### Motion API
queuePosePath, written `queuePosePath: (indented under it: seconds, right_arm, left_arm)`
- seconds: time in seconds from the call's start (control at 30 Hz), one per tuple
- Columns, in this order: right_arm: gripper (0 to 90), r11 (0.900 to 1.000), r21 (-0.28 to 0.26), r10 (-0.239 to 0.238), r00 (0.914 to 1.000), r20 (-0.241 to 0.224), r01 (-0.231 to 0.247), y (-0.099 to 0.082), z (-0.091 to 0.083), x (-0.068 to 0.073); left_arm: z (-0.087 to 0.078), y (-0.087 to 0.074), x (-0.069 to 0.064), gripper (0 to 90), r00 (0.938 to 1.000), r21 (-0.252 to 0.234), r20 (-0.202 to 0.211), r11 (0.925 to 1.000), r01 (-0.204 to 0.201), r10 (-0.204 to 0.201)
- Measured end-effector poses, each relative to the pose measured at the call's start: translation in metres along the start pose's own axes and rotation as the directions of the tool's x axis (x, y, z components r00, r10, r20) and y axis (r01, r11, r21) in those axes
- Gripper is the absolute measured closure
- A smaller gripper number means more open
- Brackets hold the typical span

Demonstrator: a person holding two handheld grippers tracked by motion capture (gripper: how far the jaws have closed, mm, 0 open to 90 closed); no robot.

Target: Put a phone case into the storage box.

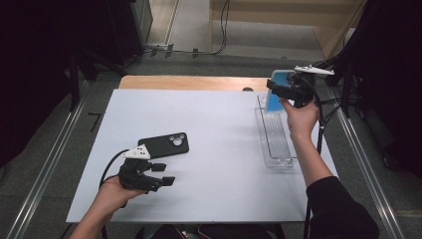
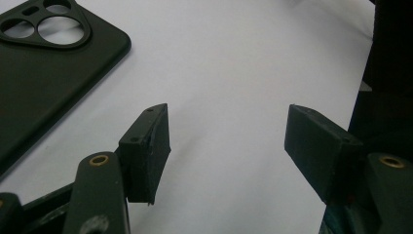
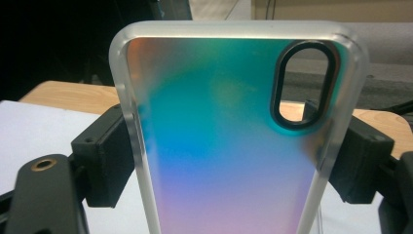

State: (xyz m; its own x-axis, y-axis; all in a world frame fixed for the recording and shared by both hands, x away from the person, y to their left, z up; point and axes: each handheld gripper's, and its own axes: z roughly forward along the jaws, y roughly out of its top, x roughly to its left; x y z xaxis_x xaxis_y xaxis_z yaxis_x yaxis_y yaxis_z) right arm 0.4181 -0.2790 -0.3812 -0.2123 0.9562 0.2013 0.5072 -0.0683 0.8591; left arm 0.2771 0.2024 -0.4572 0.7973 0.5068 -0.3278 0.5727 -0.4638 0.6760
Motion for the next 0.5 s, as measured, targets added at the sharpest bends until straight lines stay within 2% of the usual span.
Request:
queuePosePath:
  seconds: [0.07, 0.17, 0.3, 0.5]
  right_arm:
    - [15.4, 0.9998, 0.012, -0.015, 0.9994, 0.033, 0.014, -0.001, 0.011, 0.000]
    - [15.4, 0.9999, 0.008, -0.015, 0.9987, 0.048, 0.015, -0.002, 0.017, -0.001]
    - [15.4, 0.9996, -0.004, 0.027, 0.9975, 0.065, -0.027, -0.005, 0.027, -0.004]
    - [15.4, 0.9993, -0.003, 0.037, 0.9931, 0.111, -0.037, -0.009, 0.042, -0.007]
  left_arm:
    - [0.001, 0.000, 0.000, 33.8, 1.0000, 0.004, -0.003, 1.0000, 0.000, 0.000]
    - [0.002, 0.000, 0.000, 33.8, 1.0000, 0.011, 0.001, 0.9999, -0.004, 0.004]
    - [0.002, 0.000, 0.000, 33.8, 1.0000, 0.007, 0.005, 1.0000, -0.003, 0.003]
    - [0.001, -0.001, 0.001, 33.8, 1.0000, 0.005, 0.003, 1.0000, -0.001, 0.001]
